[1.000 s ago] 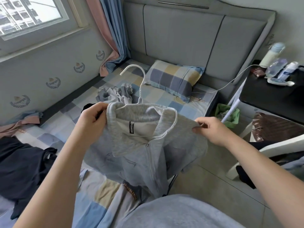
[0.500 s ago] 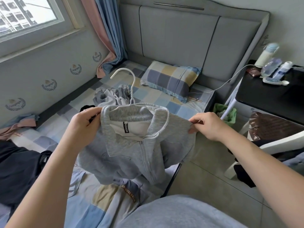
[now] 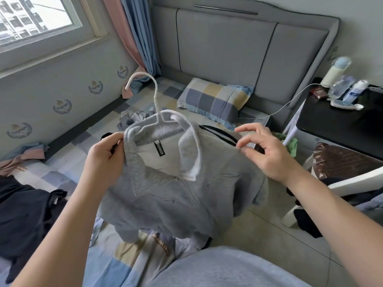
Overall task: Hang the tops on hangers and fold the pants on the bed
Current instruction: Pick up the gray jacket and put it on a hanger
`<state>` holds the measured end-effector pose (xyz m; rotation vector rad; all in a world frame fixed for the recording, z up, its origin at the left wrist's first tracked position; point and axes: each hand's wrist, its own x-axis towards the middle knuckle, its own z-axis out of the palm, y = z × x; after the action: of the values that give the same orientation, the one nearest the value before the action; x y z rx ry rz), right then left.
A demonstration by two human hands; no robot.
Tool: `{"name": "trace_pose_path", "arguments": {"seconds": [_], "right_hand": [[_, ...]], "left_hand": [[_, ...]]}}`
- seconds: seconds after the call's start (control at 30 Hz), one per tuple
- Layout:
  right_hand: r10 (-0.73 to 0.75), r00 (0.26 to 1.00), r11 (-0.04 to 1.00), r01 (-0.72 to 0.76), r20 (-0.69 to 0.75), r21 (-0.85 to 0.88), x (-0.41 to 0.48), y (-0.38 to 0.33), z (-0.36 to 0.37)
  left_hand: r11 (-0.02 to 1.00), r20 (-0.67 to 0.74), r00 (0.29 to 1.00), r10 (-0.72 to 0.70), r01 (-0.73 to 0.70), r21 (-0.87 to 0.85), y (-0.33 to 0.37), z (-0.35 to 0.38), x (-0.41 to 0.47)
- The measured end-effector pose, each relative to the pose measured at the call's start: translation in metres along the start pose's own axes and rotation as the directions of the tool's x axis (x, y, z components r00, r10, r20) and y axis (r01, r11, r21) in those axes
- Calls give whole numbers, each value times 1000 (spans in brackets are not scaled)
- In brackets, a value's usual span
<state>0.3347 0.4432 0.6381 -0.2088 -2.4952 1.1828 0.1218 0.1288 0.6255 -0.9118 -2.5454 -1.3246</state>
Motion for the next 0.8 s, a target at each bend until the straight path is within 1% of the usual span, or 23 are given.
{"name": "trace_pose_path", "arguments": {"seconds": [0.03,0.07,0.1,0.23,0.33,0.47,0.53,0.6,0.63,0.7,0.73,0.77,0.8], "right_hand": [[45,998,999,-45,52,5,-2,3,-2],[72,995,997,-74,74,17,-3,5,-3],[82,995,996,-84,60,21,-5,7,-2],[83,991,997,-83,-105,12,1,8,7],[40,995,999,-42,-86,-15,6,9,12],[-67,991,989,51,-112,-139,3,13,20],[-80,995,978,67,-59,-197,3,11,25],[-64,997,978,73,50,-195,5,5,31],[-57,995,984,69,76,-163,7,3,34],[-35,998,997,38,44,-63,8,2,37],[-22,1000,1000,22,10,-14,8,2,37],[-11,1000,1000,12,-20,26,8,2,38],[0,999,998,3,-42,60,8,2,38]], "left_hand": [[997,-18,999,-31,29,-70,4,2,-1],[992,-28,999,-33,29,-122,9,5,-2],[987,-31,999,-15,10,-159,13,6,-3],[975,-17,999,44,-47,-217,23,9,-4],[972,5,999,54,-52,-227,20,11,-2],[977,46,995,84,-73,-201,15,14,0],[979,82,993,87,-70,-194,21,17,-2],[979,120,984,129,-107,-174,29,25,-3],[981,131,981,145,-126,-148,31,30,-3],[989,118,982,148,-148,-11,35,39,-1],[986,69,987,145,-150,74,39,42,-1],[983,-15,991,131,-128,135,42,44,-2],[986,-115,988,103,-86,142,46,45,-4]]}}
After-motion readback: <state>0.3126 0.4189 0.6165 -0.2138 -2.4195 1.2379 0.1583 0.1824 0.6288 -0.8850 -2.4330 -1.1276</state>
